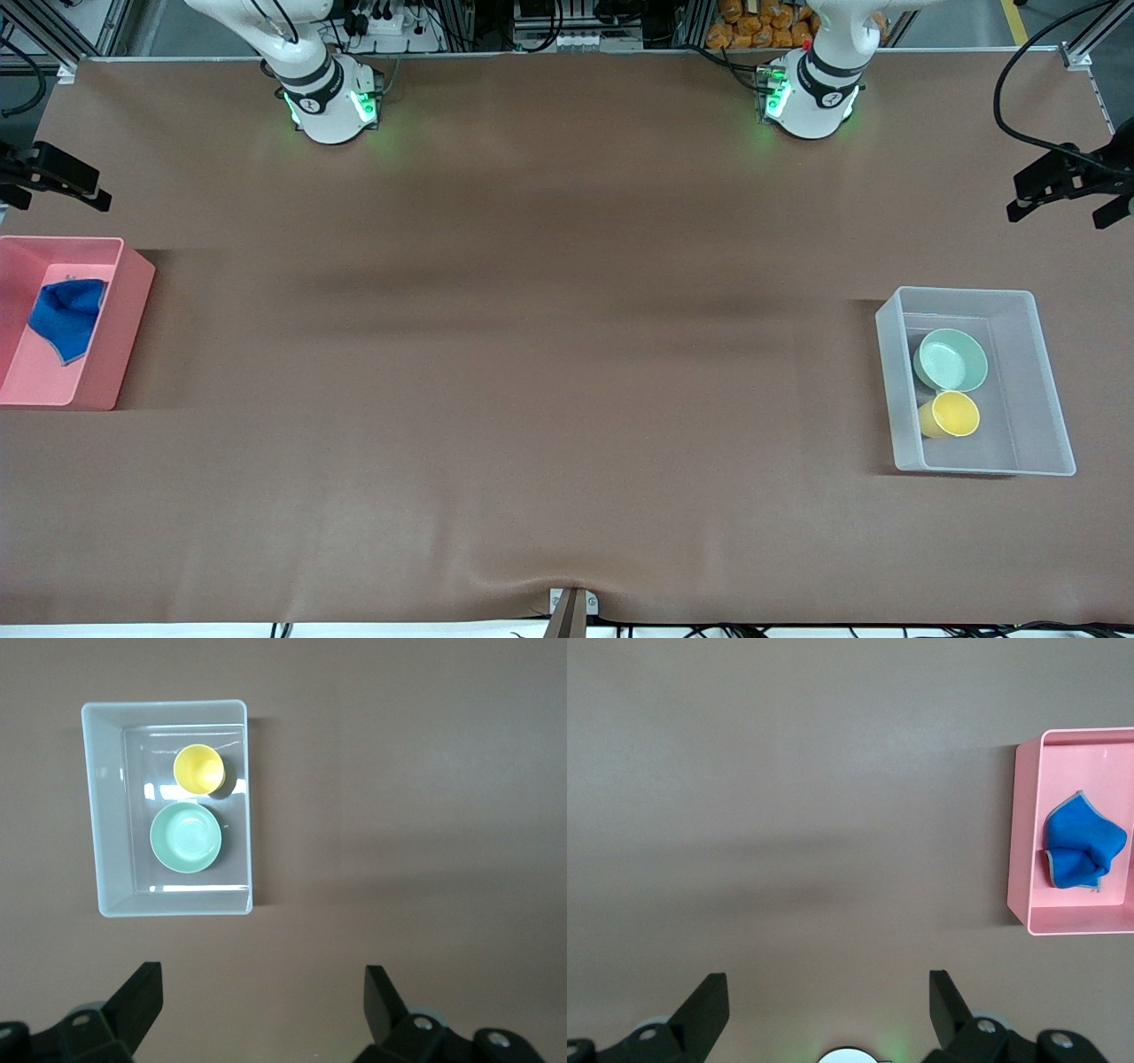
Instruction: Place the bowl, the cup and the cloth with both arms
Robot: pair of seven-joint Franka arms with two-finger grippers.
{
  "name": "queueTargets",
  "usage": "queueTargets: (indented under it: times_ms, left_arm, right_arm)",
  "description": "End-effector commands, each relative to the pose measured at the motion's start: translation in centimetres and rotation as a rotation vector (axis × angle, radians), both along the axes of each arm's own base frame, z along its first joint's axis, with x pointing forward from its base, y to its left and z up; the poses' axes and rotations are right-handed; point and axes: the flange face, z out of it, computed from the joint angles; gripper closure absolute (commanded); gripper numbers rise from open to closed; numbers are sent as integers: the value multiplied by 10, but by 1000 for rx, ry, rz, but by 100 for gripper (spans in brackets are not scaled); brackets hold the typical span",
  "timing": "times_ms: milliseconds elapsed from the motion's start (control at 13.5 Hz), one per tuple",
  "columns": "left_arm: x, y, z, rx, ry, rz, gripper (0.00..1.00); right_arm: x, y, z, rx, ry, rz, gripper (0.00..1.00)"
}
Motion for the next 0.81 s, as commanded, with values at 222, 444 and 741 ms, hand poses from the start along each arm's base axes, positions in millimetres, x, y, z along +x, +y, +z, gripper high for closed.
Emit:
queueTargets:
  times_ms: [222, 444, 741]
  left_arm:
    - [-1, -14, -2, 28, 10, 39, 0]
    - [3, -10, -7, 34, 19, 35, 0]
    - [4, -13, -2, 41, 9, 29, 0]
  right_arm:
    - [1, -9, 1, 5, -4, -17, 0]
    - [1, -11, -1, 4, -1, -21, 0]
    - [1, -11, -1, 4, 0, -23, 0]
